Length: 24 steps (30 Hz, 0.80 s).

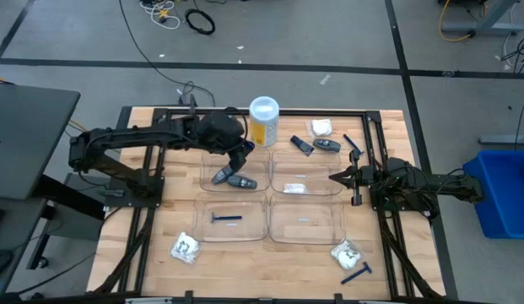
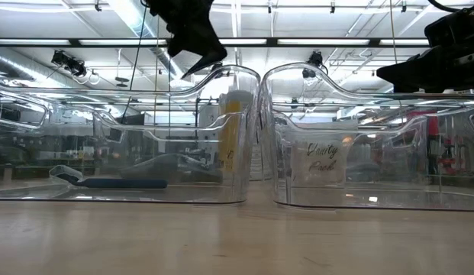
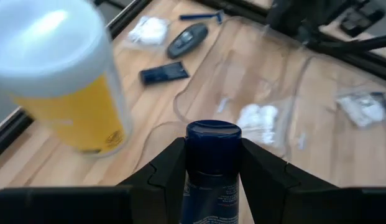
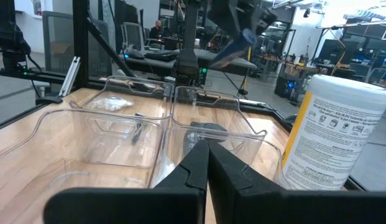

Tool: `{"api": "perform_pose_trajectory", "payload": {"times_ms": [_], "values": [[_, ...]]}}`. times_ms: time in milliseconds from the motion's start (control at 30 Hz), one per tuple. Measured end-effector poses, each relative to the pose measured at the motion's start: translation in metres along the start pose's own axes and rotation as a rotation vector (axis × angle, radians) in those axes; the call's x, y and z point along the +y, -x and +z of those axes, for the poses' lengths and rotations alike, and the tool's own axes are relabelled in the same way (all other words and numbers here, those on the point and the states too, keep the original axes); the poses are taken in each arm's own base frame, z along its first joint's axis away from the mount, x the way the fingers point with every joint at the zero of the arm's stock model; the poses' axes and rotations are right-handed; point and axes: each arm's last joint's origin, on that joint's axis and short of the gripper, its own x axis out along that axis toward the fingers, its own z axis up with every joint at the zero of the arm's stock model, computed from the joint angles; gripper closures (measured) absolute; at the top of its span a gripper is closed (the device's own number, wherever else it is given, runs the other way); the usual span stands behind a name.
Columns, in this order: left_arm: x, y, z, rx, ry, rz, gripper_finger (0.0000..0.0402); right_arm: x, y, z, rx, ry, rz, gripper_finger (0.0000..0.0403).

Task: Pick & Place Travel size toiletries
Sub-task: Put the left blue shaver cream into the bottom right transparent bin

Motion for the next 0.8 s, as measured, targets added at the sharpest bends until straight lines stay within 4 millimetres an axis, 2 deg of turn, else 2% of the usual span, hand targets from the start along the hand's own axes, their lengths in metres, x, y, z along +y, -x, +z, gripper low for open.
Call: {"api": "perform_pose_trajectory", "payload": {"times_ms": [600,800], "values": [[-0.016,0.008,0.034,-0.378,-0.157,-0.122,0.0262,0.0,0.0,0.0,0.0,0.0,0.0,0.039],[-0.017,0.008,0.041,-0.462,-0.1,-0.103,0.0262,0.0,0.0,0.0,0.0,0.0,0.0,0.039]]}}
